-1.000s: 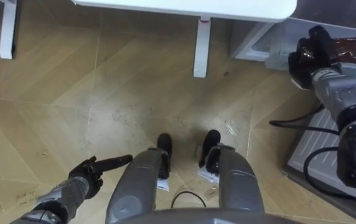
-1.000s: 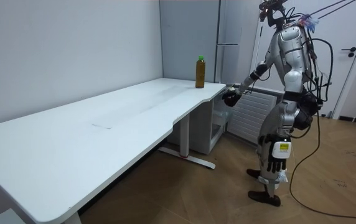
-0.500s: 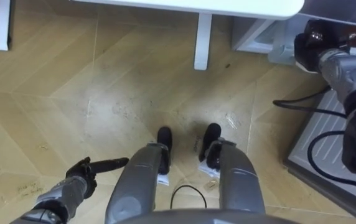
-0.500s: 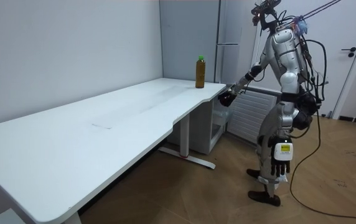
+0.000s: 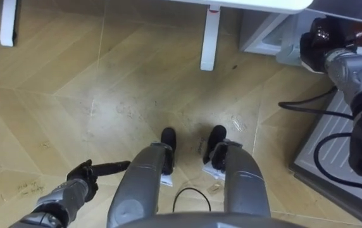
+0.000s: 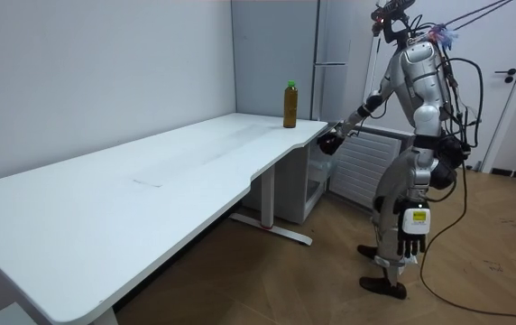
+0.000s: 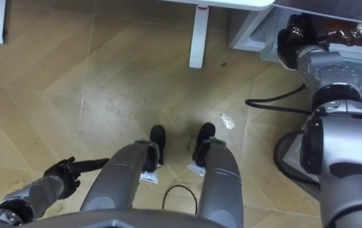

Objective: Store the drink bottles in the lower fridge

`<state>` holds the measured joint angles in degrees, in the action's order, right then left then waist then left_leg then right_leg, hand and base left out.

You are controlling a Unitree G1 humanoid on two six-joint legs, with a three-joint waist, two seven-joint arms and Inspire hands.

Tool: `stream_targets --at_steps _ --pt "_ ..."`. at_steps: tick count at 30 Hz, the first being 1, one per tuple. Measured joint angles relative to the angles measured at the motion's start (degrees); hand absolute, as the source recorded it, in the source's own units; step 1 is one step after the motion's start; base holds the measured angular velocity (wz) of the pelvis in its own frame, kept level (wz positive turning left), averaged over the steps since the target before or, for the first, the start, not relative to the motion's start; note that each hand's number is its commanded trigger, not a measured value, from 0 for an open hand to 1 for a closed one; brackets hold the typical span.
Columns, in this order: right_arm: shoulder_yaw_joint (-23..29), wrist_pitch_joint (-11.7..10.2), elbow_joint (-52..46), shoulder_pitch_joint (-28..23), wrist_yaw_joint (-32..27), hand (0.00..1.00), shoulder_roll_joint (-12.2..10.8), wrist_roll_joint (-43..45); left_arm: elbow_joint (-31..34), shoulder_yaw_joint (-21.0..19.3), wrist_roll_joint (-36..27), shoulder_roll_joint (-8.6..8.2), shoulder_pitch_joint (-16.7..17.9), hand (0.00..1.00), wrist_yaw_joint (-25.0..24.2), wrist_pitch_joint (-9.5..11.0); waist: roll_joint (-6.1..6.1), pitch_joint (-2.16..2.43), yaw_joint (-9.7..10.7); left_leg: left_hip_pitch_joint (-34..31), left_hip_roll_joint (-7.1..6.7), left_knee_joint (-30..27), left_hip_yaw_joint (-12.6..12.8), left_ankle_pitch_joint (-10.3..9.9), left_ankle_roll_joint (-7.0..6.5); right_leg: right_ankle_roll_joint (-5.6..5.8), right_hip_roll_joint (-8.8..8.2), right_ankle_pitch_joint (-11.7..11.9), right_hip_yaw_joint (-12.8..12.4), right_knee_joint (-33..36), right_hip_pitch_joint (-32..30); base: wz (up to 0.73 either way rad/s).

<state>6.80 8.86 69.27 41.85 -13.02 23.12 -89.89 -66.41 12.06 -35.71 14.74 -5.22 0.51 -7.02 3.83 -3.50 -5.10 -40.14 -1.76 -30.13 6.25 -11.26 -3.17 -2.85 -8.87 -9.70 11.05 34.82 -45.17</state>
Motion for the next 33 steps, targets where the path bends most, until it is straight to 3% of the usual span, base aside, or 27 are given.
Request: stream_targets --at_steps 9,33 --pt "-1.10 0.78 2.04 0.00 0.77 0.00 0.03 1.44 0.03 0.01 0.00 0.81 0.04 0.00 0.00 -0.07 1.44 -0.05 0.00 -0.14 0.03 -0.91 -0.14 0.00 -0.01 0.06 -0.22 -0.05 0.49 0.09 0.41 0.01" --pt "-3.87 0.80 2.80 -0.15 3.01 0.00 1.17 2.64 0.03 0.02 -0.01 1.03 0.01 0.00 -1.25 -0.41 1.34 0.00 -0.15 0.74 0.16 -0.77 -0.05 -0.06 -0.07 0.02 0.09 0.24 0.64 -0.07 1.34 0.00"
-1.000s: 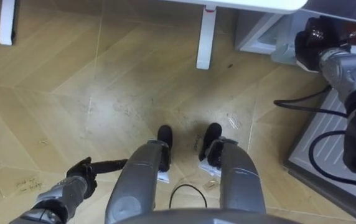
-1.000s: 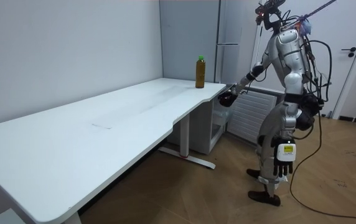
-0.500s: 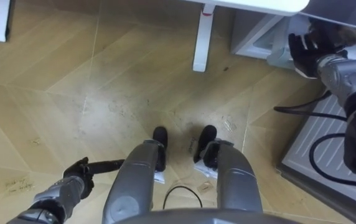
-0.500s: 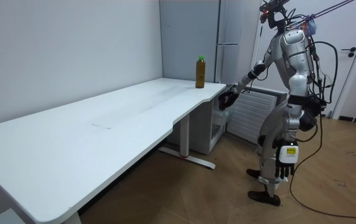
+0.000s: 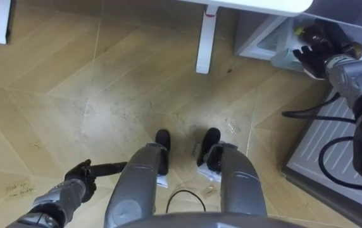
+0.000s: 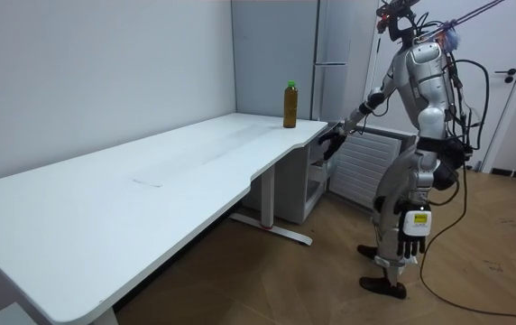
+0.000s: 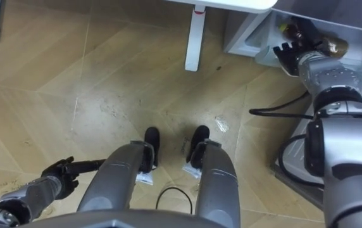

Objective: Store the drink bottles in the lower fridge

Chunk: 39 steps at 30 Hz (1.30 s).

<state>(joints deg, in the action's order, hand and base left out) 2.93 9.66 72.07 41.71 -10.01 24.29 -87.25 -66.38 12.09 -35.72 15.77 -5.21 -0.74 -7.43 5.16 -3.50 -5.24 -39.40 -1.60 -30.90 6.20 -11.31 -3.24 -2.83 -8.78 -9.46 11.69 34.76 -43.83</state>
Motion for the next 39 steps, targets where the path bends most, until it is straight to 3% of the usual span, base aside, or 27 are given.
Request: stream_targets --at_steps 10,13,20,25,28,31,32,34,37,39 --pt "0.00 -0.01 2.09 -0.15 2.58 0.00 0.04 2.13 -0.11 -0.03 -0.24 0.00 0.00 0.00 0.16 -0.01 -0.26 0.10 -0.38 0.93 0.51 0.04 -0.25 -0.01 0.01 -0.06 0.61 0.33 1.10 -1.27 1.77 0.00" --pt "0.00 -0.26 2.30 -0.83 2.73 0.00 0.09 2.47 -0.13 -0.15 -0.13 -0.02 -0.05 0.00 0.20 0.01 -0.59 0.14 -1.51 2.10 0.94 0.58 -0.39 -0.07 0.11 -0.17 0.95 0.79 1.24 -2.66 3.16 -0.05" --pt "0.01 -0.25 2.31 -4.03 6.08 0.00 0.42 4.34 -0.21 -0.67 -0.04 -0.22 0.17 0.00 0.18 -0.29 -1.89 0.23 -2.02 6.20 0.92 2.61 -0.64 -0.03 0.17 0.12 1.17 0.77 1.73 -4.53 7.37 0.01" --pt "-0.01 -0.29 2.16 -7.54 8.15 0.00 0.57 4.55 -0.16 -1.74 0.59 -0.23 0.75 0.00 -0.07 -0.15 -2.08 0.34 -2.44 10.64 0.86 5.07 -0.48 -0.03 0.18 0.47 1.43 0.60 1.72 -6.34 11.48 -0.03" --pt "0.16 -0.42 1.25 -11.44 10.17 0.00 0.57 4.33 -0.45 -4.42 1.65 -0.30 1.44 0.00 -1.13 0.01 -2.54 0.65 -2.60 13.72 1.02 6.09 -0.40 -0.06 0.22 0.75 1.95 0.78 1.73 -7.86 15.04 0.00" --pt "-0.04 -0.45 0.28 -14.38 12.22 0.00 0.54 4.68 -0.48 -5.06 1.59 -0.34 2.93 0.00 -1.56 0.23 -3.48 1.52 -2.52 17.59 0.98 8.47 -0.32 -0.07 0.21 1.24 2.30 1.01 1.55 -10.05 18.63 -0.05" --pt "0.30 -0.47 -0.28 -16.02 12.87 0.00 0.53 4.58 -0.53 -5.42 1.62 -0.33 3.60 0.00 -2.08 0.25 -3.96 2.11 -2.18 19.07 0.97 9.33 -0.23 -0.07 0.21 1.43 2.75 1.11 1.71 -10.92 20.14 0.00" --pt "0.58 -0.89 -1.45 -19.52 14.52 0.00 0.03 4.27 -0.38 -6.36 1.68 -0.37 5.21 0.00 -2.67 0.33 -4.30 2.70 -2.19 22.15 1.00 11.01 -0.23 -0.06 0.20 1.66 2.95 1.19 1.77 -12.53 23.30 -0.02" --pt "0.53 -2.10 -3.54 -25.81 16.75 0.00 -2.07 5.47 -0.17 -8.61 1.58 -0.42 8.43 0.00 -3.51 0.46 -4.19 3.18 -1.75 27.58 1.21 13.62 -0.21 -0.13 0.33 2.11 3.98 1.19 1.68 -15.36 28.72 -0.03" --pt "0.45 -2.84 -3.64 -30.65 18.43 0.00 -4.90 5.50 -0.01 -8.65 1.48 -1.06 11.01 0.00 -3.44 1.27 -3.90 3.34 -0.86 31.45 1.47 15.53 -0.34 -0.22 0.48 2.27 4.45 1.30 2.38 -17.71 32.91 0.02"
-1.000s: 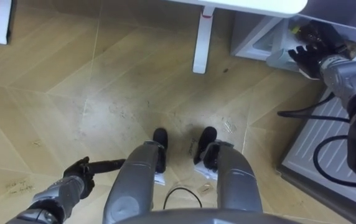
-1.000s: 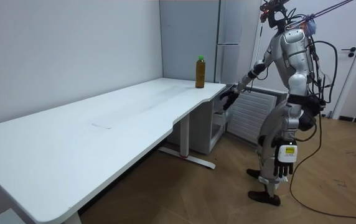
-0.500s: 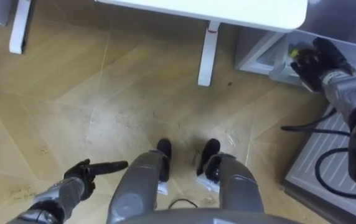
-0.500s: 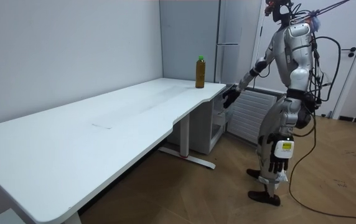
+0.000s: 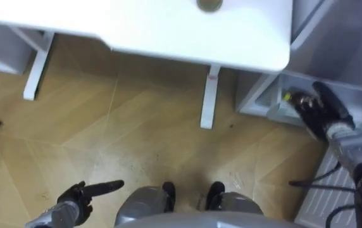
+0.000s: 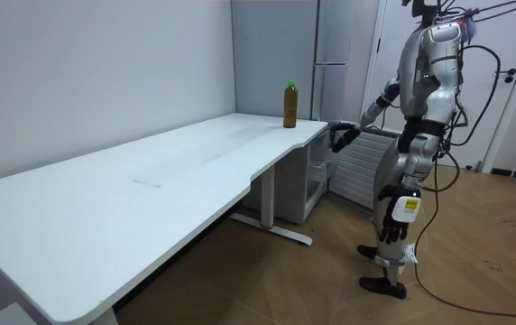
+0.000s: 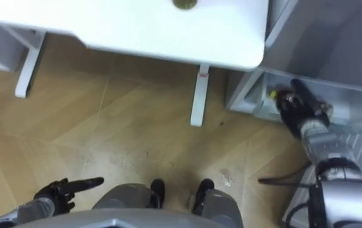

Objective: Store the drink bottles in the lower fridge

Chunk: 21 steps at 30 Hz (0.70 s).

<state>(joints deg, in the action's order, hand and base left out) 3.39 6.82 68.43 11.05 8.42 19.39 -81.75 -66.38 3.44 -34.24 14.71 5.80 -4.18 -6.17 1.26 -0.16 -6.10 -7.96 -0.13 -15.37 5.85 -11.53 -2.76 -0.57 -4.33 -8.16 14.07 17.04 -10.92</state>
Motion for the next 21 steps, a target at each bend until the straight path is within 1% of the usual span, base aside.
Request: stream_targets --at_steps 2,3,5,6,9,12,13,14,16,18,19,21 --pt "0.00 0.20 -0.13 -3.02 0.79 0.00 -1.39 -0.09 0.61 0.00 0.07 -0.88 0.99 0.00 -0.13 0.29 0.26 0.21 0.05 1.35 0.09 1.02 0.13 -0.02 0.04 0.10 0.30 0.04 -0.44 -0.75 1.16 -0.07" --pt "0.00 0.20 -0.05 -4.43 1.48 0.00 -1.95 -0.08 0.61 -0.07 0.07 -1.33 1.35 0.00 -0.19 0.23 0.23 0.18 0.16 2.21 0.17 1.63 0.15 -0.02 0.05 0.27 0.52 0.23 -0.67 -1.59 1.99 -0.09" --pt "0.05 0.21 -0.03 -6.35 2.41 0.00 -2.33 0.11 0.64 -0.72 0.10 -1.99 1.74 0.00 -0.11 0.29 0.22 0.17 0.51 3.35 0.21 2.28 0.17 -0.04 0.09 0.38 0.86 0.30 -1.24 -2.32 3.03 -0.03" --pt "0.18 0.21 -0.04 -7.17 2.79 0.00 -2.56 0.17 0.64 -1.17 0.10 -2.09 2.47 0.00 0.05 0.29 0.19 0.14 1.24 4.00 0.24 2.73 0.12 -0.07 0.13 0.41 0.99 0.31 -1.30 -2.61 3.71 0.00" --pt "0.25 0.10 -0.83 -9.94 3.55 0.00 -3.47 0.24 1.08 -3.01 0.00 -2.15 3.77 0.00 0.30 0.67 0.30 0.04 1.89 6.15 0.42 3.95 0.33 -0.30 0.43 0.46 1.51 0.34 -1.43 -3.97 6.05 -0.04" --pt "0.24 0.18 -1.43 -12.60 3.78 0.00 -4.38 1.22 1.71 -3.32 0.15 -2.48 5.00 0.00 1.38 1.25 0.21 -0.03 2.87 8.29 0.41 5.08 0.43 -0.49 0.61 0.62 1.98 0.41 -1.31 -5.63 8.38 -0.01" --pt "0.24 0.17 -1.42 -12.99 3.78 0.00 -4.52 1.54 1.74 -3.35 0.15 -2.55 5.08 0.00 1.47 1.28 0.09 -0.10 2.93 8.57 0.41 5.17 0.42 -0.60 0.62 0.63 2.06 0.41 -1.31 -5.79 8.68 -0.03" --pt "0.24 0.18 -1.25 -13.89 3.80 0.00 -4.79 2.10 1.73 -3.39 0.09 -2.68 5.10 0.00 1.75 1.28 -0.09 -0.04 3.07 8.85 0.43 5.15 0.24 -0.77 0.65 0.70 2.23 0.46 -1.31 -6.32 9.25 0.00" --pt "0.33 0.13 -1.23 -15.46 3.57 0.00 -5.53 3.69 1.79 -3.60 0.05 -3.12 5.10 0.00 2.67 1.34 -0.24 -0.10 3.36 9.70 0.48 5.67 0.12 -0.83 0.67 0.72 2.38 0.45 -1.32 -6.47 9.94 0.02" --pt "0.33 0.21 -0.71 -16.69 2.86 0.00 -6.92 8.01 1.78 -4.75 0.08 -4.35 5.31 0.00 3.72 1.33 -0.52 -0.22 4.44 10.64 0.48 6.12 -0.28 -0.86 0.71 0.83 2.48 0.38 -1.32 -6.55 10.80 0.08" --pt "0.33 0.21 -0.19 -16.76 2.83 0.00 -7.28 9.49 1.75 -4.98 0.07 -4.54 5.39 0.00 3.87 1.32 -0.55 -0.20 4.64 10.77 0.46 6.15 -0.42 -0.86 0.72 0.84 2.49 0.37 -1.26 -6.72 11.07 0.07" --pt "0.30 0.28 1.20 -17.66 2.21 0.00 -8.44 17.69 1.76 -5.91 1.32 -4.78 5.44 0.00 3.93 1.29 -0.49 -0.20 5.17 11.65 0.42 6.47 -0.57 -0.89 0.75 0.84 2.56 0.37 -1.15 -7.48 12.16 0.04"
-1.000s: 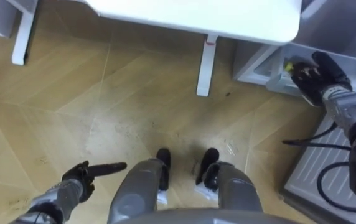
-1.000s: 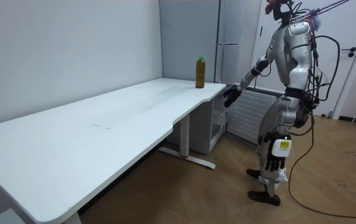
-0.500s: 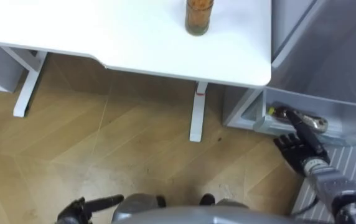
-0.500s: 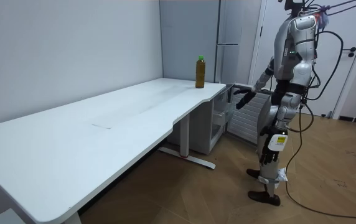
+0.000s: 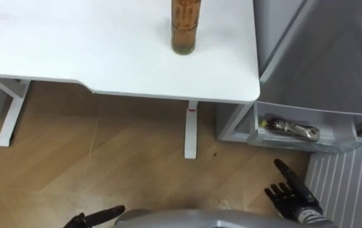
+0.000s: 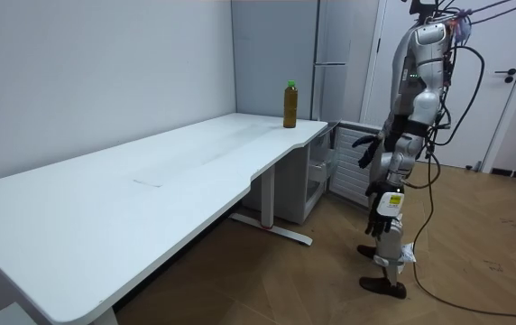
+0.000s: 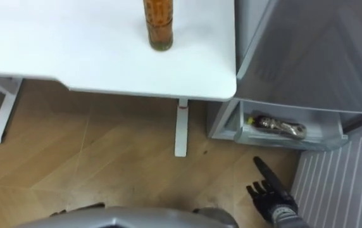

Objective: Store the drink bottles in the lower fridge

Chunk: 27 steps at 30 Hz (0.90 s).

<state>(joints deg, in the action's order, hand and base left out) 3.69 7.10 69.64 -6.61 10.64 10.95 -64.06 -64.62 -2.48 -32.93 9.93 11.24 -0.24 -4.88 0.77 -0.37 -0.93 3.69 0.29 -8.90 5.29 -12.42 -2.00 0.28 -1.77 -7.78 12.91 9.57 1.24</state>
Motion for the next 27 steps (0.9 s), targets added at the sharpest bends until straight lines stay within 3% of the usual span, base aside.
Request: stream_targets --at_steps 6,8,15,20,22,27 --pt "-0.68 -0.03 3.08 -0.96 -2.61 0.00 -0.06 26.86 0.76 -1.90 1.07 -0.41 0.82 0.00 2.14 0.03 0.50 0.17 0.58 0.37 0.08 0.19 0.15 -0.04 -0.05 0.05 -0.06 -0.03 -0.51 0.20 -0.05 -0.04" --pt "-0.58 0.00 4.28 -1.34 -3.36 0.00 -0.07 29.66 0.65 -3.18 1.08 -0.41 0.88 0.00 2.57 -0.04 0.42 -0.03 0.50 0.94 0.17 0.25 0.18 -0.05 -0.05 0.05 -0.02 -0.03 -0.76 0.19 0.39 -0.04" --pt "-0.07 -0.18 5.05 -1.85 -4.28 0.00 0.01 31.14 0.70 -5.07 1.10 -0.43 0.11 0.00 4.77 -0.12 0.10 -0.05 0.66 1.55 0.25 0.23 0.49 -0.35 -0.11 0.10 0.09 0.00 -1.38 0.17 1.08 -0.04" --pt "0.57 -1.45 5.16 -1.73 -4.36 0.00 0.34 34.92 1.03 -9.85 1.20 -0.45 -1.10 0.00 8.57 0.15 -0.48 -0.01 0.55 2.09 0.24 0.23 0.68 -0.34 -0.09 0.08 0.26 0.01 -1.69 0.21 1.35 -0.01" --pt "1.35 -1.83 5.12 -1.39 -4.83 0.00 0.34 36.05 3.20 -12.16 1.14 -0.56 -1.12 0.00 11.13 0.07 -0.75 -0.09 0.35 2.38 0.29 0.23 0.68 -0.34 -0.09 0.08 0.27 0.01 -1.74 0.17 1.53 0.00" --pt "1.94 -2.50 3.92 -1.17 -6.03 0.00 0.53 40.37 16.99 -15.34 1.40 -0.99 -1.57 0.00 21.34 1.36 -0.93 -0.05 -0.79 2.55 0.31 0.29 0.58 -0.35 -0.08 0.09 0.26 0.01 -1.63 0.17 1.80 0.00"
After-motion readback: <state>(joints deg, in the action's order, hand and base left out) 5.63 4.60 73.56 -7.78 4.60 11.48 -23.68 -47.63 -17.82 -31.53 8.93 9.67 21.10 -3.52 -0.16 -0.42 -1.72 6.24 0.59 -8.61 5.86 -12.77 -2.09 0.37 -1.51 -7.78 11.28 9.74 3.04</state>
